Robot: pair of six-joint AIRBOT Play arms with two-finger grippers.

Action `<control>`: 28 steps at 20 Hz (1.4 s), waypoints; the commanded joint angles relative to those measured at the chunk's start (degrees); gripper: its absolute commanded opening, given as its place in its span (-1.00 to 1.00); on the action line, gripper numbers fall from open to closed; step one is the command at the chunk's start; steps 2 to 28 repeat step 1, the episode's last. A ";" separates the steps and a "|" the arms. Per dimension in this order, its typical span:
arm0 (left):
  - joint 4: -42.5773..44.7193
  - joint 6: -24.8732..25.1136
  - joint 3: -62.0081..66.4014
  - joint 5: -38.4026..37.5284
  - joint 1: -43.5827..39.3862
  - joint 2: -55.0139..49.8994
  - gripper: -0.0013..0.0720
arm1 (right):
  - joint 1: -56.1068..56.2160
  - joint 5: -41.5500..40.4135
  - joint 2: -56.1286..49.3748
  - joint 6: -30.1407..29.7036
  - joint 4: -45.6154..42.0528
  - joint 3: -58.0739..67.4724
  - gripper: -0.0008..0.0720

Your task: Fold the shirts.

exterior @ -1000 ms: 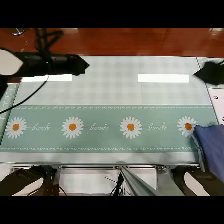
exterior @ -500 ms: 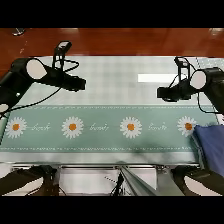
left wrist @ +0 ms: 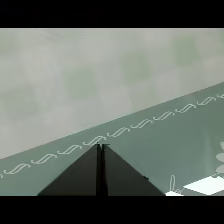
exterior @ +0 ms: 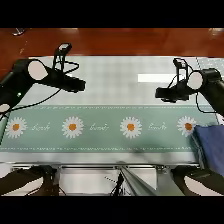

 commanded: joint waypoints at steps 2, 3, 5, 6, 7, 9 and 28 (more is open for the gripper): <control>0.02 -0.04 0.00 -0.04 0.04 -0.04 -0.91 | 0.04 -0.04 -0.04 0.11 0.00 -0.02 -0.92; 0.02 -0.04 0.00 -0.04 0.04 -0.04 -0.91 | 0.04 -0.04 -0.04 0.11 0.00 -0.02 -0.92; 0.02 -0.04 0.00 -0.04 0.04 -0.04 -0.91 | 0.04 -0.04 -0.04 0.11 0.00 -0.02 -0.92; 0.02 -0.04 0.00 -0.04 0.04 -0.04 -0.91 | 0.04 -0.04 -0.04 0.11 0.00 -0.02 -0.92; 0.02 -0.04 0.00 -0.04 0.04 -0.04 -0.91 | 0.04 -0.04 -0.04 0.11 0.00 -0.02 -0.92; 0.02 -0.04 0.00 -0.04 0.04 -0.04 -0.91 | 0.04 -0.04 -0.04 0.11 0.00 -0.02 -0.92; 0.02 -0.04 0.00 -0.04 0.04 -0.04 -0.91 | 0.04 -0.04 -0.04 0.11 0.00 -0.02 -0.92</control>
